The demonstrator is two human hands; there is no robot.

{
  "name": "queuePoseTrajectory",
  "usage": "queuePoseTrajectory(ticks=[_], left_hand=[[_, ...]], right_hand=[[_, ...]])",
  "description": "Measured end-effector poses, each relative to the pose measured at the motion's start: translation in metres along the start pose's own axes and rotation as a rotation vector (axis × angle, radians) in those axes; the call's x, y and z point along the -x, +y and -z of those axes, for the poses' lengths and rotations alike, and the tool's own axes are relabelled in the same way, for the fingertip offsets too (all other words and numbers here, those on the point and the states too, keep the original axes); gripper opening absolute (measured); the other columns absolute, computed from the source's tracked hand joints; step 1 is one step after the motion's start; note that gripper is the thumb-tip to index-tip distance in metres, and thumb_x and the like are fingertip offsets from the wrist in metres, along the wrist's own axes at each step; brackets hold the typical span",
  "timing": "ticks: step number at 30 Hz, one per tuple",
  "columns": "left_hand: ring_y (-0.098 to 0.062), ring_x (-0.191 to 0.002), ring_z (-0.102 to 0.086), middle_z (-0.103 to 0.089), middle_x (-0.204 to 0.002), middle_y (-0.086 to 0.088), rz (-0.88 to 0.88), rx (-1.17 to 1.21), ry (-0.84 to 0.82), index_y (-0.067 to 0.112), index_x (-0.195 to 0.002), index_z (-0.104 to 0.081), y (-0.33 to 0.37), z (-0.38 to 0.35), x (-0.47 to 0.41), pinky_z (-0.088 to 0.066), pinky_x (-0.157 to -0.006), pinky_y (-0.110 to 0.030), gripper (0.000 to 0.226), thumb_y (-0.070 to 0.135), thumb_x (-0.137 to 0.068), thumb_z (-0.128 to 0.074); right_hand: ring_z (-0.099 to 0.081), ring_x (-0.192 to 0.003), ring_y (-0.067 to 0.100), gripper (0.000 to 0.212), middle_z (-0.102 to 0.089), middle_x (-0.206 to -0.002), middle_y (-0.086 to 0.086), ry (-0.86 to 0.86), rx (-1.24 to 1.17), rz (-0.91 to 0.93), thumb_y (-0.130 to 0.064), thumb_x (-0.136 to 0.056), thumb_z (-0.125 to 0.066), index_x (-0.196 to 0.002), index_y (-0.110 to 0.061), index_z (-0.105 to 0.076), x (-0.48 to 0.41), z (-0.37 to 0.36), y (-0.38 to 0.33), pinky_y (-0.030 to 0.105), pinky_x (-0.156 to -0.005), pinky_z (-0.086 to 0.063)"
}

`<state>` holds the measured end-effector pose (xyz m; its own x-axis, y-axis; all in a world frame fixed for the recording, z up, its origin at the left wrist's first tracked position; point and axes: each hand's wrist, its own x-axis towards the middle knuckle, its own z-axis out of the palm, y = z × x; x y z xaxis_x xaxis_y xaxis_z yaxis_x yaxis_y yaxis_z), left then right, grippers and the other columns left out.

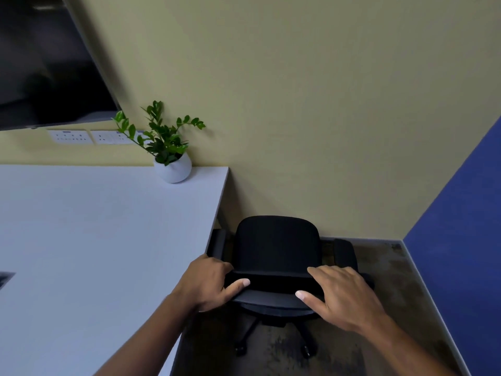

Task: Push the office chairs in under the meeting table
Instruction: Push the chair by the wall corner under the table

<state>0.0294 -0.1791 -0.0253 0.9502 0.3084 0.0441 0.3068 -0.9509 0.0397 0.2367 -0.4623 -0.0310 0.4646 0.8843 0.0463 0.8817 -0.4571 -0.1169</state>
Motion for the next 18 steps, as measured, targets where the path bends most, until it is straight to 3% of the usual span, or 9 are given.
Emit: queuePoseTrajectory(ticks=[6, 13, 18], left_hand=[[-0.02, -0.063, -0.053, -0.058, -0.068, 0.003, 0.085, 0.001, 0.015, 0.024, -0.078, -0.06, 0.043, -0.006, 0.011, -0.049, -0.08, -0.039, 0.077, 0.087, -0.1, -0.021], [-0.021, -0.058, -0.045, -0.049, -0.061, 0.002, 0.127, 0.015, 0.045, 0.022, -0.072, -0.054, 0.072, -0.003, 0.023, -0.041, -0.071, -0.037, 0.073, 0.084, -0.101, -0.028], [-0.02, -0.058, -0.048, -0.052, -0.063, 0.002, 0.178, 0.037, 0.054, 0.022, -0.076, -0.059, 0.08, -0.005, 0.037, -0.044, -0.071, -0.036, 0.075, 0.085, -0.101, -0.026]], right_hand=[[-0.069, -0.117, 0.016, 0.086, -0.074, -0.13, -0.006, 0.01, 0.004, 0.107, -0.086, -0.1, -0.029, -0.139, -0.02, -0.069, 0.0, -0.001, 0.044, 0.043, -0.098, -0.056], [-0.073, -0.107, 0.015, 0.079, -0.077, -0.121, -0.006, 0.069, -0.001, 0.207, -0.082, -0.102, -0.036, -0.131, -0.019, -0.074, 0.0, 0.001, 0.066, 0.041, -0.089, -0.061], [-0.071, -0.114, 0.016, 0.084, -0.075, -0.127, -0.007, 0.032, -0.016, 0.247, -0.085, -0.101, -0.031, -0.136, -0.02, -0.071, -0.001, 0.007, 0.066, 0.042, -0.095, -0.058]])
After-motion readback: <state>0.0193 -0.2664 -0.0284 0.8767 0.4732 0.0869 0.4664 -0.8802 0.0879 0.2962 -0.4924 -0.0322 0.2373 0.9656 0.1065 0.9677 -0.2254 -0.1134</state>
